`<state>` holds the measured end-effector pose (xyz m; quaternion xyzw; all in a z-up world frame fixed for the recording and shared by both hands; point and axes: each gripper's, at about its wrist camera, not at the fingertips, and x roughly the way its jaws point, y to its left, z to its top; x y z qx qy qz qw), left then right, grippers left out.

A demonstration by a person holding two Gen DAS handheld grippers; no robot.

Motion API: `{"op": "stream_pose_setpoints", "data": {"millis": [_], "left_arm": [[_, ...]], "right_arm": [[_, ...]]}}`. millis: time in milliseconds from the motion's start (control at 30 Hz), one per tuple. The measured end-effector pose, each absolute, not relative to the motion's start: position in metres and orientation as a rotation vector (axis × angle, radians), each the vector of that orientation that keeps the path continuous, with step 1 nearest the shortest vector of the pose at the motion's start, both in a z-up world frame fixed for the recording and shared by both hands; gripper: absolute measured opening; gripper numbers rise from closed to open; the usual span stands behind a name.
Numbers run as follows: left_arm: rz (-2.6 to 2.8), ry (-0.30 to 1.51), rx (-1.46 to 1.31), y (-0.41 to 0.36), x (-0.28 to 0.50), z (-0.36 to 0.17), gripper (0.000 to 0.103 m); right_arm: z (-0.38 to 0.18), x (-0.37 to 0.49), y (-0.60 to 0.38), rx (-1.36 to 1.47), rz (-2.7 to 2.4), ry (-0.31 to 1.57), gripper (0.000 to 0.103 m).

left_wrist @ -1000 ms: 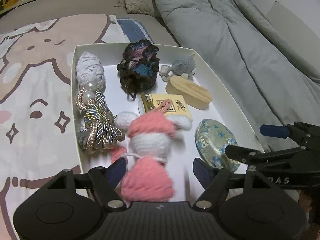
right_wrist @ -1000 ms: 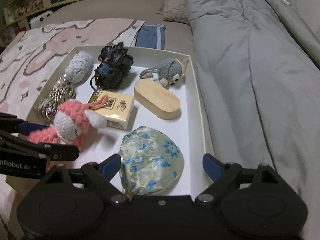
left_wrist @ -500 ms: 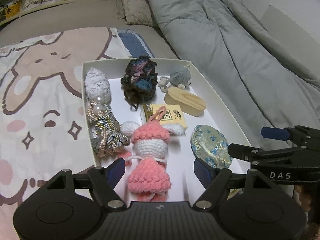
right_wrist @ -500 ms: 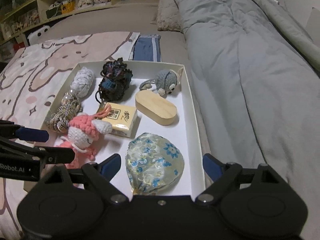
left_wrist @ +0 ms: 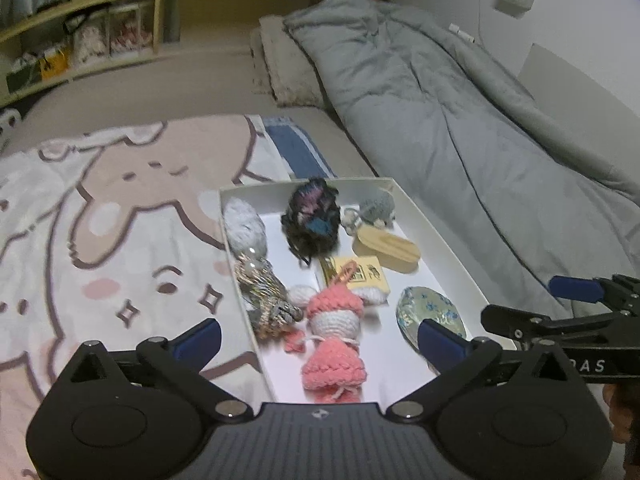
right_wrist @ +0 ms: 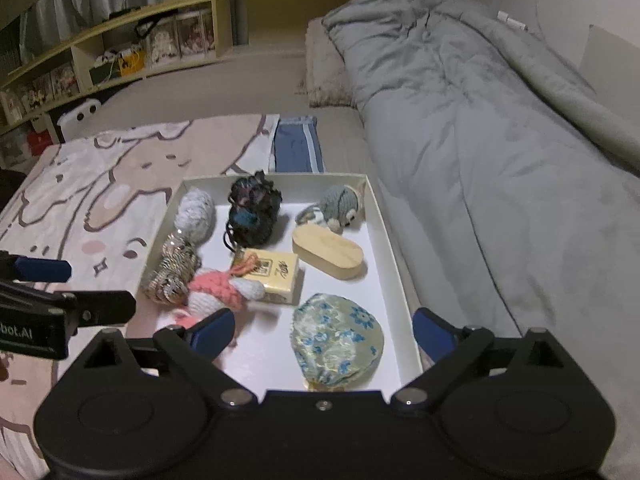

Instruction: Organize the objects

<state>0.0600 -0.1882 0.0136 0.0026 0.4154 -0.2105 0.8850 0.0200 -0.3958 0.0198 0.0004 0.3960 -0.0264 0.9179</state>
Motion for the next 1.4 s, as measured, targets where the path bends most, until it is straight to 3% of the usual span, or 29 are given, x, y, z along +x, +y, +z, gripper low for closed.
{"op": "stream_pose_setpoints", "data": {"millis": [667,1400], "left_arm": [[-0.390,0.737,0.088,-0.131,-0.001,0.054,0.103],[-0.368,0.798,0.116,-0.100,-0.031,0.017,0.103]], "right_arm": [[0.054,-0.057,-0.367,0.069,-0.113,0.709,0.103],[0.024,-0.099,-0.343,0.047,-0.208,0.726,0.103]]}}
